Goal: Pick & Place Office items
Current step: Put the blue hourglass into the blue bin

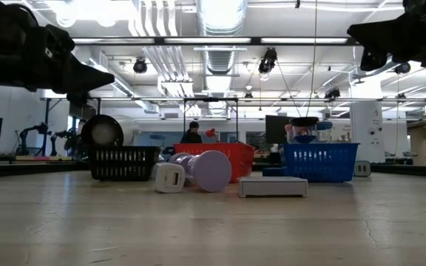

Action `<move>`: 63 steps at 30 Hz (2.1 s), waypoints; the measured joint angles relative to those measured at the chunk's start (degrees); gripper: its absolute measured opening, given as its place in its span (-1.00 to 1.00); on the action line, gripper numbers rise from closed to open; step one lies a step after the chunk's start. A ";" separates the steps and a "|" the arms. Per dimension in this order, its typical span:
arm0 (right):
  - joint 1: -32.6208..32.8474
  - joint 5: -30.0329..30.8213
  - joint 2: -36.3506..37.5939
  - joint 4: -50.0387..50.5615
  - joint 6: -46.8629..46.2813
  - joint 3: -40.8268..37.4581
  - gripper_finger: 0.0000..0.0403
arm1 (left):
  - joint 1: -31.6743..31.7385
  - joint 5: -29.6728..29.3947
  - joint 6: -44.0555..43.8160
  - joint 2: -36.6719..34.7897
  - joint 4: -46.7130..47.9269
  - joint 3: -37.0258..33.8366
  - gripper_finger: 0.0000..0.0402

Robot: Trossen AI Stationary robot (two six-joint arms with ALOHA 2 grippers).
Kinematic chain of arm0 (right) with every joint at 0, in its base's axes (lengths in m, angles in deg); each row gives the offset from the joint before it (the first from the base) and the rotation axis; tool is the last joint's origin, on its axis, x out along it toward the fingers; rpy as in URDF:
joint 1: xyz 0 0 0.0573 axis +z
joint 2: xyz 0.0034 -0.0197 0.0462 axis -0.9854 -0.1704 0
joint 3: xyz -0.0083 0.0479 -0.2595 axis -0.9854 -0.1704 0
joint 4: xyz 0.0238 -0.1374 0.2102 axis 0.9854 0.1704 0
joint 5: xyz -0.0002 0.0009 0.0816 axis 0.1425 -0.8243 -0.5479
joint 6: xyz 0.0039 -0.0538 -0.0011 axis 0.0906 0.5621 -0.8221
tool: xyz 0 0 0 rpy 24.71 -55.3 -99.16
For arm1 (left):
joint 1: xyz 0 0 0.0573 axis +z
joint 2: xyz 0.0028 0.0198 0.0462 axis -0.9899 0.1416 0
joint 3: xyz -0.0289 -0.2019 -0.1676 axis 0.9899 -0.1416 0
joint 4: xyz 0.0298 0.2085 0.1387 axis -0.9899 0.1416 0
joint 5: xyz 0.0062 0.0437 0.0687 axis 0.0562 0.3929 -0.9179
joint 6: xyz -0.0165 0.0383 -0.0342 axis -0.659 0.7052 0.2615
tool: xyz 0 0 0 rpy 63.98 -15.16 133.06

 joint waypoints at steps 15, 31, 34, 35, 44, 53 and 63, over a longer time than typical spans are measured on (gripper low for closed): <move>0.04 0.04 -0.07 -1.17 0.05 0.00 -0.96 | 0.44 -13.72 -4.32 3.67 18.64 12.64 -0.98; 0.04 1.52 0.00 -2.66 1.31 0.00 -0.96 | 14.08 -20.82 14.84 53.03 62.93 71.38 -0.87; 0.04 1.49 0.00 -2.43 1.01 0.00 -0.96 | 15.84 -18.01 18.49 61.55 68.11 78.64 -0.72; 0.04 1.43 -0.02 -2.25 0.99 0.00 -0.96 | 16.17 -16.67 20.27 64.31 70.16 80.73 -0.64; 0.04 1.36 -0.03 -0.53 0.78 0.00 -0.96 | 17.72 -15.23 36.12 81.34 79.68 90.57 0.25; 0.04 1.36 -0.09 1.29 -0.50 0.00 -0.96 | 22.83 -14.44 37.55 87.72 79.56 91.14 0.96; 0.04 1.38 0.00 1.05 1.43 0.00 -0.96 | 23.61 -10.71 39.81 88.70 76.31 90.47 0.98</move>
